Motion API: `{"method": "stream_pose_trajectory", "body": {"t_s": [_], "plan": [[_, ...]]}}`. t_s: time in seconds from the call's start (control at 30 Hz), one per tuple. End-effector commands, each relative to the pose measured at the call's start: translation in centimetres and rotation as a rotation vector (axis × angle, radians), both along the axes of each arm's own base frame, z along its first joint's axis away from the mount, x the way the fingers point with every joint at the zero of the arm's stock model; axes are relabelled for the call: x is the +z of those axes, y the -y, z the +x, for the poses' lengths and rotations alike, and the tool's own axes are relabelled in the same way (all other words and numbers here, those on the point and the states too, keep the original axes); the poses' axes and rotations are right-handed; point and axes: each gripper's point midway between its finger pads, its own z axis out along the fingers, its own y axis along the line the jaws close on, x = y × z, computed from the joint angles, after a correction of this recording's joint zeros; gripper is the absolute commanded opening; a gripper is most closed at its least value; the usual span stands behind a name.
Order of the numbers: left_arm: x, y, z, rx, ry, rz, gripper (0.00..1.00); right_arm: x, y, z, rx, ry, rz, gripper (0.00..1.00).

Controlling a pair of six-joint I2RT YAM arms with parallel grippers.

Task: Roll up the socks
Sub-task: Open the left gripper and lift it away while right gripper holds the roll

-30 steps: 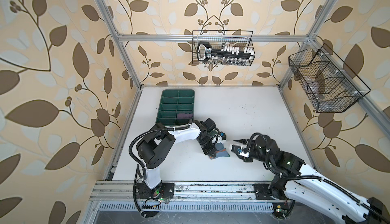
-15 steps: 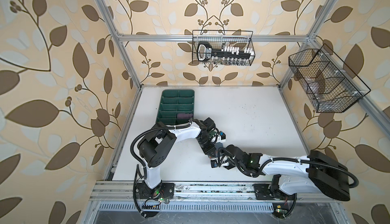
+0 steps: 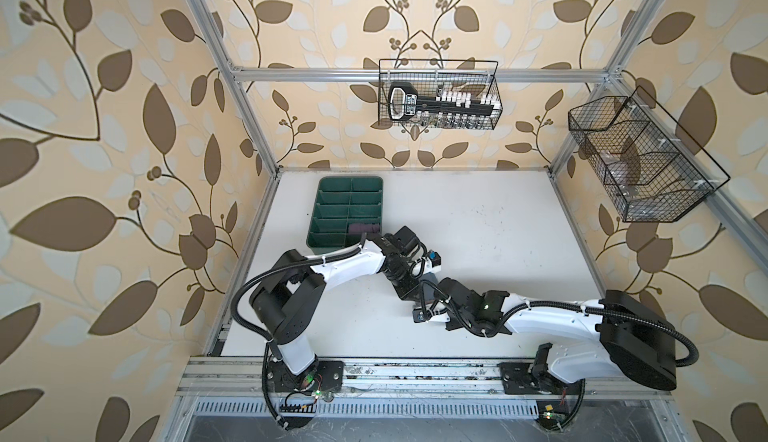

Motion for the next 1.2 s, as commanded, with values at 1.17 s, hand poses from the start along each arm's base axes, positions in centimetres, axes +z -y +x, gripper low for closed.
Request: {"method": "stream_pose_trajectory", "body": {"t_s": [1.17], "plan": [[3.0, 3.3, -8.2, -0.183, 0.682, 0.019, 0.64, -3.1, 0.8, -0.8, -0.498, -0.893, -0.053, 0.13]]}}
